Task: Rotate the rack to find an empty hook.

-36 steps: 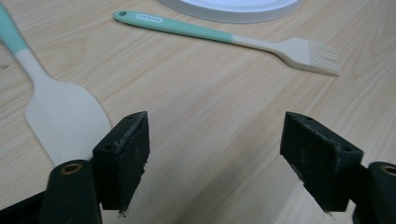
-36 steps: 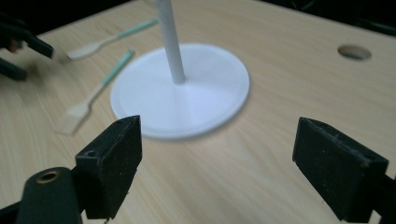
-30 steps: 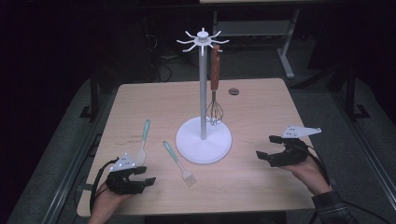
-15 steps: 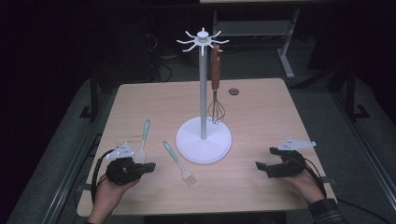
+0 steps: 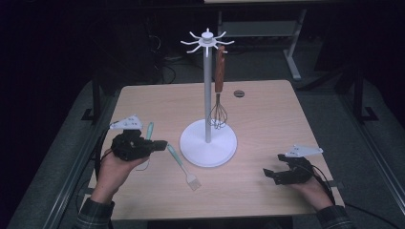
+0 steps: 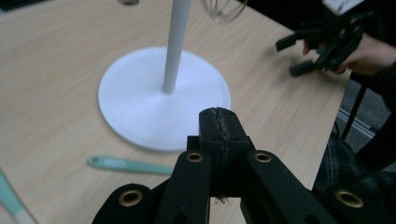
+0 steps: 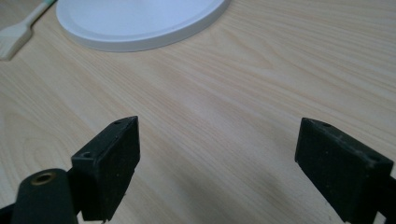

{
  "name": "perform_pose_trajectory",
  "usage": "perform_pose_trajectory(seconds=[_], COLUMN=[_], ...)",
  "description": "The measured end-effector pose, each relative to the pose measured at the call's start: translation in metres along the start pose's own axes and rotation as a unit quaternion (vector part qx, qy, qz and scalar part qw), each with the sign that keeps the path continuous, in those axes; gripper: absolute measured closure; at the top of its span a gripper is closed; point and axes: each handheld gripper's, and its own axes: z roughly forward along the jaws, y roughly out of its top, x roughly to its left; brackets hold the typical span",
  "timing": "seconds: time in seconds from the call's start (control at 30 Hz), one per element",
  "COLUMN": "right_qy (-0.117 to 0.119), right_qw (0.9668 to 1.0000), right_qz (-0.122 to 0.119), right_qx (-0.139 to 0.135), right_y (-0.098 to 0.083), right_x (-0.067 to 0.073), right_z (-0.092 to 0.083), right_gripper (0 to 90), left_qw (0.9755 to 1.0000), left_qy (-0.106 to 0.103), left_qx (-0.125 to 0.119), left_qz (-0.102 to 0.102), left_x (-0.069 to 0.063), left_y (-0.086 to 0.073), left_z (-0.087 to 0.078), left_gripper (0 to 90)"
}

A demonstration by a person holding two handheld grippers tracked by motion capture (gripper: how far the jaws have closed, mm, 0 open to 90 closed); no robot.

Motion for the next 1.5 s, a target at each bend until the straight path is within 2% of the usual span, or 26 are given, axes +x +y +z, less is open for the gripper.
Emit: perform_pose_trajectory(seconds=[0.2,0.4,0.6,0.93,1.13,1.3,1.5], right_qy=[-0.001,0.001,0.0,-0.002,-0.003,-0.003,-0.005], right_qw=[1.0,1.0,0.9999,0.9999,0.9999,0.9999,0.9999], right_qz=[0.004,0.006,0.004,0.008,0.008,0.008,0.007], right_qx=[0.002,0.007,0.012,0.015,0.013,0.012,0.011], right_y=[-0.001,-0.001,-0.001,-0.001,-0.001,-0.001,-0.001], right_x=[-0.002,-0.002,-0.003,-0.004,-0.004,-0.005,-0.005], right_z=[0.0,0.002,0.003,0.004,0.004,0.004,0.004], right_gripper=[13.5,13.4,13.4,13.4,13.4,13.4,13.4], left_qw=[0.9995,0.9984,0.9963,0.9931,0.992,0.9913,0.9919], left_qy=[-0.012,-0.029,-0.035,-0.041,-0.04,-0.043,-0.027], left_qx=[-0.027,-0.04,-0.062,-0.082,-0.089,-0.094,-0.092], left_qz=[0.012,0.028,0.049,0.073,0.081,0.082,0.082], left_x=[-0.004,-0.006,-0.013,-0.025,-0.03,-0.031,-0.031], left_y=[0.041,0.078,0.116,0.17,0.194,0.208,0.218], left_z=[-0.01,-0.019,-0.03,-0.042,-0.044,-0.041,-0.038], left_gripper=[89.8,89.9,89.9,89.9,89.9,90.0,89.9])
